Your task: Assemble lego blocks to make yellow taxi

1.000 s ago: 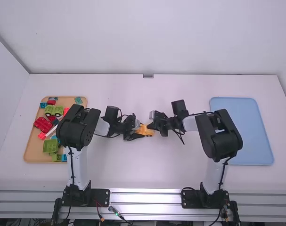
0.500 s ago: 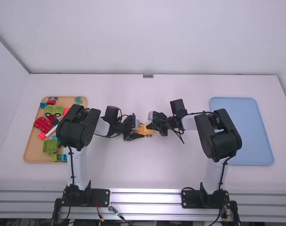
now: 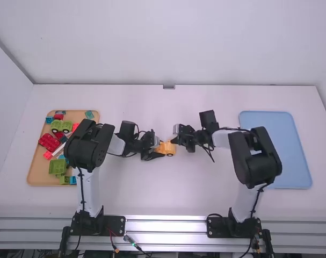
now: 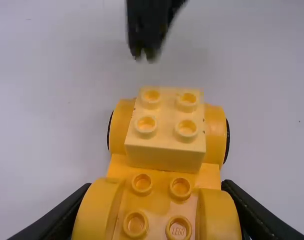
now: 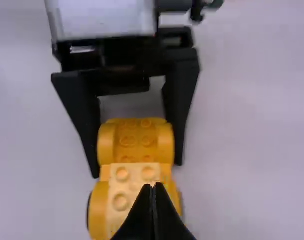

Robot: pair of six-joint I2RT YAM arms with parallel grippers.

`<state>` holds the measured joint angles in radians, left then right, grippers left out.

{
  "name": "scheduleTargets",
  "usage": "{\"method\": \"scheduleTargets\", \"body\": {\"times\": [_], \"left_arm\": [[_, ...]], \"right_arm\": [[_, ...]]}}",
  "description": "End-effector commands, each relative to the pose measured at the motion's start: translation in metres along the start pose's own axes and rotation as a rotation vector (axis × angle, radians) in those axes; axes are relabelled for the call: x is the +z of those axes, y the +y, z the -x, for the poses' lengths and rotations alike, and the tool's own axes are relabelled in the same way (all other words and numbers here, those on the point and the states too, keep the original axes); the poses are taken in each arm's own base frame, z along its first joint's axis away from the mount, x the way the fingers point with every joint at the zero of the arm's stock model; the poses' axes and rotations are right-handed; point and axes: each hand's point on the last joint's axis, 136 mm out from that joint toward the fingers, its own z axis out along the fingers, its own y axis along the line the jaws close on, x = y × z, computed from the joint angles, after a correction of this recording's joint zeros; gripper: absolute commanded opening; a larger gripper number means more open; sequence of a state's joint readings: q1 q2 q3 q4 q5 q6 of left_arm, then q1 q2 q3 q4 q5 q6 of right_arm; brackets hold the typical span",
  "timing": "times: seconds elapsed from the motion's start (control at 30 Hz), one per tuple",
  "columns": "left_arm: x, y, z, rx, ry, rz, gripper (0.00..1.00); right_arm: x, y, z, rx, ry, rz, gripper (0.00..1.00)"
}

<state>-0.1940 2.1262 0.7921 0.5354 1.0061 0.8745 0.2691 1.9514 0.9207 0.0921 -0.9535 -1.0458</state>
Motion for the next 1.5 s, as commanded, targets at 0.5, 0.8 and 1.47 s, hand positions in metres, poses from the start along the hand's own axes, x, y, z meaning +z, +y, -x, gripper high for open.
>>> {"method": "scheduleTargets", "body": {"times": [0.5,0.8,1.47], "left_arm": [[0.001,-0.003,-0.010,-0.087,0.038,0.005,0.99],[-0.013,0.005,-0.003,-0.146,0.134,0.071,0.99],[-0.212,0.036,0.043,-0.396,0.369,0.617,0.99]], "right_arm": [[-0.042,-0.025,0.031,0.055,0.088,-0.160,0.99],[-0.042,-0.026,0.033,0.043,0.084,-0.163,0.99],[-0.043,-0.031,0.035,0.033,0.075,-0.179,0.99]]}}
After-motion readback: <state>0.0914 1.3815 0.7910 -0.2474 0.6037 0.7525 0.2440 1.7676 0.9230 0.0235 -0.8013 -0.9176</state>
